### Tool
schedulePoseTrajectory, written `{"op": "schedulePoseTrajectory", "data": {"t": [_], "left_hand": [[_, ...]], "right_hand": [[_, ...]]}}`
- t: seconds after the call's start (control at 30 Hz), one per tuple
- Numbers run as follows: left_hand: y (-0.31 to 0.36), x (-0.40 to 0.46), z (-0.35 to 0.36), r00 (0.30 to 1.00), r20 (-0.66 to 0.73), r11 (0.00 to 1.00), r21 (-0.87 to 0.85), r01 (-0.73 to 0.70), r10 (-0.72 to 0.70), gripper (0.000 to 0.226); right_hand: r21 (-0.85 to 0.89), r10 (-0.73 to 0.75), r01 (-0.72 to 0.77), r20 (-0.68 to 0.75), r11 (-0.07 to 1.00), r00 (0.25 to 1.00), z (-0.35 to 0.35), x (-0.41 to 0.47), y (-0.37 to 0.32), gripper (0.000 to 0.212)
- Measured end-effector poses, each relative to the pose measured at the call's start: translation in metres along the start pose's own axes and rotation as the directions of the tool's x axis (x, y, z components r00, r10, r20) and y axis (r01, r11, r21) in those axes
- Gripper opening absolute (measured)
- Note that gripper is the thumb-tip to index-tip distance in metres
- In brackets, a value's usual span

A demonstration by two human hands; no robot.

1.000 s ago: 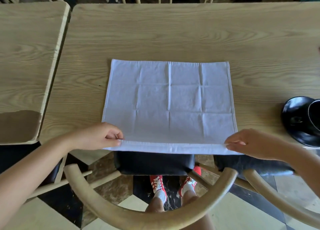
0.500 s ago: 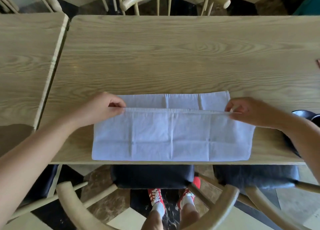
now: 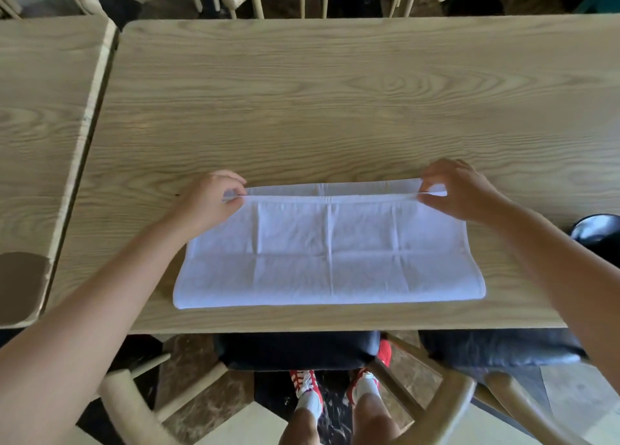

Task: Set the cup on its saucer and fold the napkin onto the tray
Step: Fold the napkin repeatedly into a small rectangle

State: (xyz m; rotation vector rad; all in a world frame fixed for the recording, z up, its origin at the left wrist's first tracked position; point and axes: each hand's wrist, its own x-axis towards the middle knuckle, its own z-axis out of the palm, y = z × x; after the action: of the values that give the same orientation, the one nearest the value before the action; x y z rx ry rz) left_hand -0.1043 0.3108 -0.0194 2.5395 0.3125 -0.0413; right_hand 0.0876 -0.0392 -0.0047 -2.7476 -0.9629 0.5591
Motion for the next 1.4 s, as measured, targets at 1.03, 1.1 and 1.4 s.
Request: {"op": "schedulePoseTrajectory", "data": {"t": [1.03, 1.1, 1.4], "left_hand": [[0.028, -0.027, 0.072, 0.998, -0.055, 0.901, 0.433, 0.03, -0.007, 0.067], [0.004, -0.04, 0.056, 0.991, -0.109, 0.883, 0.454, 0.115, -0.073, 0.068], [-0.004, -0.054, 0.041, 0.971, -0.165, 0.875, 0.426, 0.229, -0.174, 0.071]], "right_hand": [[-0.107, 0.028, -0.054, -0.228, 0.993, 0.973, 0.081, -0.021, -0.06, 0.067], [-0.127, 0.104, -0.136, -0.229, 0.982, 0.968, 0.071, -0.032, -0.028, 0.069], [-0.184, 0.177, -0.225, -0.246, 0.957, 0.953, 0.06, -0.045, -0.02, 0.072]]}}
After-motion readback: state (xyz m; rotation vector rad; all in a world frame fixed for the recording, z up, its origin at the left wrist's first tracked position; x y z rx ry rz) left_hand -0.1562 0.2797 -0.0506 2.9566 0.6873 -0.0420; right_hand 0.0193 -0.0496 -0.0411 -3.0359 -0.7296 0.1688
